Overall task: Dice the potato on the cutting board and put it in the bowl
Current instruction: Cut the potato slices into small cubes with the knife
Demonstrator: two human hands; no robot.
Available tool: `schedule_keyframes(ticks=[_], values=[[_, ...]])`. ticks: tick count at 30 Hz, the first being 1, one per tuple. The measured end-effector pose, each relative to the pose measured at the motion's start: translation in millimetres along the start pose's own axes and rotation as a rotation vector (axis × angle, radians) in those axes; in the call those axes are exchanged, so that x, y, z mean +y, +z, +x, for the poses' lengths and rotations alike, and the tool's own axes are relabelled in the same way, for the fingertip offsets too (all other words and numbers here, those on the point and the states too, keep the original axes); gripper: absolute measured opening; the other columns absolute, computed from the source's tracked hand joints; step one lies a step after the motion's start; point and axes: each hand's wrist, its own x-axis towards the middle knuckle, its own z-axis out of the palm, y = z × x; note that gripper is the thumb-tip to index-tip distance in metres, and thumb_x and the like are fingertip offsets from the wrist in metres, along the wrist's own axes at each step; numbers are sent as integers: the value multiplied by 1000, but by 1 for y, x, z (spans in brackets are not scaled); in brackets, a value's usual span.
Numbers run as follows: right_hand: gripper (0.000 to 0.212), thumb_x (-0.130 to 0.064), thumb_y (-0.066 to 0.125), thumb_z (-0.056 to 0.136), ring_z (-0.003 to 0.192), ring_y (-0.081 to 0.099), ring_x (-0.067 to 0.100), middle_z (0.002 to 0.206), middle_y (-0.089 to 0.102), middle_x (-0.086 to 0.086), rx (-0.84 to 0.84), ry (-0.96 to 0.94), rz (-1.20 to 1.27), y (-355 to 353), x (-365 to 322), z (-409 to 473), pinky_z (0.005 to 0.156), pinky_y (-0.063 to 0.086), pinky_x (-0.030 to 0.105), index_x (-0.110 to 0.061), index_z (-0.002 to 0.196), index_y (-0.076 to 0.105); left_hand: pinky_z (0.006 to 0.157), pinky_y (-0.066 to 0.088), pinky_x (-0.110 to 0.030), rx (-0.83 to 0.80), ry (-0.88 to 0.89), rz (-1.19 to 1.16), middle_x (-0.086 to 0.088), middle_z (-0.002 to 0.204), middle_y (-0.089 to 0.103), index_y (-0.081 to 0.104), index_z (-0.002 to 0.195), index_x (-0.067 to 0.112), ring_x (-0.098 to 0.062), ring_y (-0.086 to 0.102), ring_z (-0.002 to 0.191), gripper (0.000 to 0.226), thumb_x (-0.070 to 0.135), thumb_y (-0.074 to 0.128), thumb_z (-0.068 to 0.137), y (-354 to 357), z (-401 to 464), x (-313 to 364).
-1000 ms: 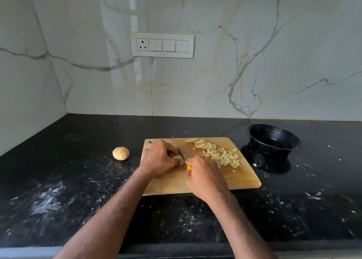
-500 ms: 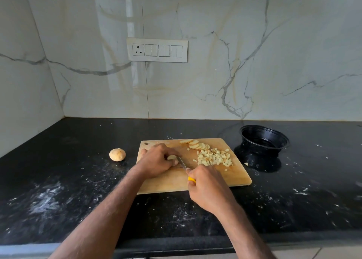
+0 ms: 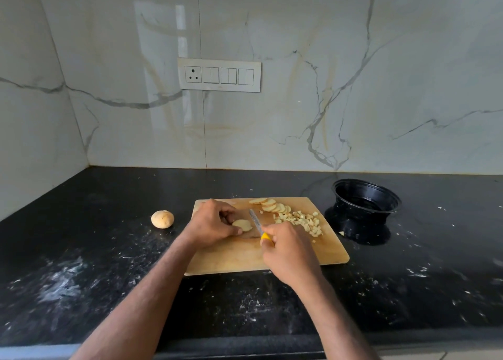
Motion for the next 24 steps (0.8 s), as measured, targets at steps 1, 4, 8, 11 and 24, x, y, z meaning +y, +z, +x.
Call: schedule_keyframes(ticks=[1, 4, 8, 11, 24], values=[[34, -18, 65, 94, 73, 65, 2, 118, 73, -4, 12, -8, -5, 5, -3, 2, 55, 52, 12, -16, 128, 69, 71, 55, -43, 3, -2, -4, -6, 79, 70, 77, 93, 8, -19, 62, 69, 34, 21, 93, 67, 0, 0, 1], [36, -21, 63, 95, 89, 68, 9, 122, 71, -5, 12, -17, -33, 15, -7, 4, 72, 59, 21, -18, 131, 67, 73, 58, -39, -6, -6, -21, -1, 81, 70, 75, 108, 12, -20, 66, 78, 45, 20, 93, 68, 0, -2, 3], [26, -22, 64, 94, 66, 55, 0, 120, 72, -8, -20, -29, -82, 20, -4, 7, 48, 39, 9, -17, 118, 74, 74, 58, -38, -13, -5, -21, 3, 80, 69, 76, 109, 13, -18, 65, 77, 46, 21, 93, 68, -1, -1, 2], [30, -21, 64, 94, 74, 61, 4, 117, 73, -7, -18, -45, -85, 19, -7, 10, 53, 43, 10, -18, 122, 73, 72, 57, -41, -9, 16, -20, 2, 79, 69, 77, 109, 18, -20, 64, 76, 44, 21, 93, 68, -1, -1, 2], [33, -20, 66, 93, 84, 63, 13, 109, 73, -1, -61, -44, -79, 20, -17, 13, 60, 47, 18, -18, 125, 70, 80, 54, -37, -16, -34, 42, 9, 74, 69, 79, 111, 28, -9, 60, 75, 38, 21, 86, 74, 3, 1, 4]])
